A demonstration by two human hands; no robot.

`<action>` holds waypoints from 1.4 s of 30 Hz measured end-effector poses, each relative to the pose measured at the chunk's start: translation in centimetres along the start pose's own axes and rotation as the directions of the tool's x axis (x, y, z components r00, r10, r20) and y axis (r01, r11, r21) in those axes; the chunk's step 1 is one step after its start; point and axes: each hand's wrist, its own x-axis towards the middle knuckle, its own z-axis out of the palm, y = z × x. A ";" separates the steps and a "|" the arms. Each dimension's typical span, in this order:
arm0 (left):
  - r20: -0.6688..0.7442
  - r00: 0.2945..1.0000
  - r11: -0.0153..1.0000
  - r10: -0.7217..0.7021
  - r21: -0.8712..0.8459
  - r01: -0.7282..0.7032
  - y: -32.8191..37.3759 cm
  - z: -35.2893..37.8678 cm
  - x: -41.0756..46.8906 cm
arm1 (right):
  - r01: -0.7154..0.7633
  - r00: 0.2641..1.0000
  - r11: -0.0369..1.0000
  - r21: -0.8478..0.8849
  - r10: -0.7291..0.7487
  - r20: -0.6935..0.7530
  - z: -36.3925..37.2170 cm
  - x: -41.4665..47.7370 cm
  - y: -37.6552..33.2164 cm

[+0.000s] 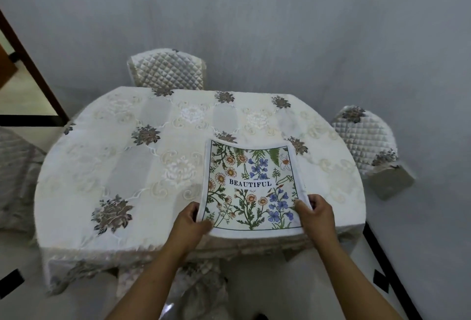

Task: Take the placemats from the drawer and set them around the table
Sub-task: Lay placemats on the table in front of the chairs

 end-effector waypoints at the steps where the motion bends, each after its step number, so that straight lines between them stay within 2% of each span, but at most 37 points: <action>1: -0.001 1.000 1.000 -0.005 0.008 0.005 0.1 1.6 1.0 | -0.019 1.000 1.000 -0.008 0.019 0.001 -0.7 1.4 1.1; 7: -0.037 0.999 0.996 -0.009 0.093 0.012 0.1 12.2 6.8 | -0.062 0.998 0.997 -0.040 0.062 0.003 -4.8 10.6 7.8; 11: -0.086 0.995 0.994 -0.059 0.092 0.067 -0.7 20.6 9.9 | -0.092 0.995 0.995 -0.045 0.093 0.026 -7.4 17.1 13.0; 16: -0.143 0.981 0.976 -0.131 0.158 0.153 -3.2 27.4 13.0 | -0.120 0.988 0.988 -0.101 0.129 0.086 -8.5 22.7 18.9; 21: -0.240 0.951 0.916 -0.194 0.302 0.263 -4.3 29.3 13.4 | -0.156 0.972 0.962 -0.225 0.190 0.140 -8.1 24.0 22.4; 26: -0.274 0.959 0.887 -0.070 0.423 0.185 -3.4 29.0 13.9 | -0.019 0.991 0.945 -0.325 0.062 0.121 -8.0 23.9 22.3; 32: -0.341 0.940 0.896 -0.007 0.415 0.158 -2.5 29.5 14.6 | 0.031 0.996 0.942 -0.333 -0.003 0.086 -7.6 23.5 21.4; 35: -0.401 0.916 0.898 0.022 0.411 0.158 -2.1 29.6 14.6 | -0.017 1.000 0.945 -0.327 0.024 0.019 -7.3 23.6 20.8; 38: -0.404 0.915 0.903 0.004 0.394 0.169 -1.5 30.0 14.5 | -0.045 0.997 0.938 -0.343 0.062 0.040 -6.9 23.7 20.0; 42: -0.376 0.922 0.925 -0.091 0.311 0.218 -0.8 30.3 14.4 | -0.236 0.966 0.881 -0.410 0.259 0.001 -6.5 23.3 19.4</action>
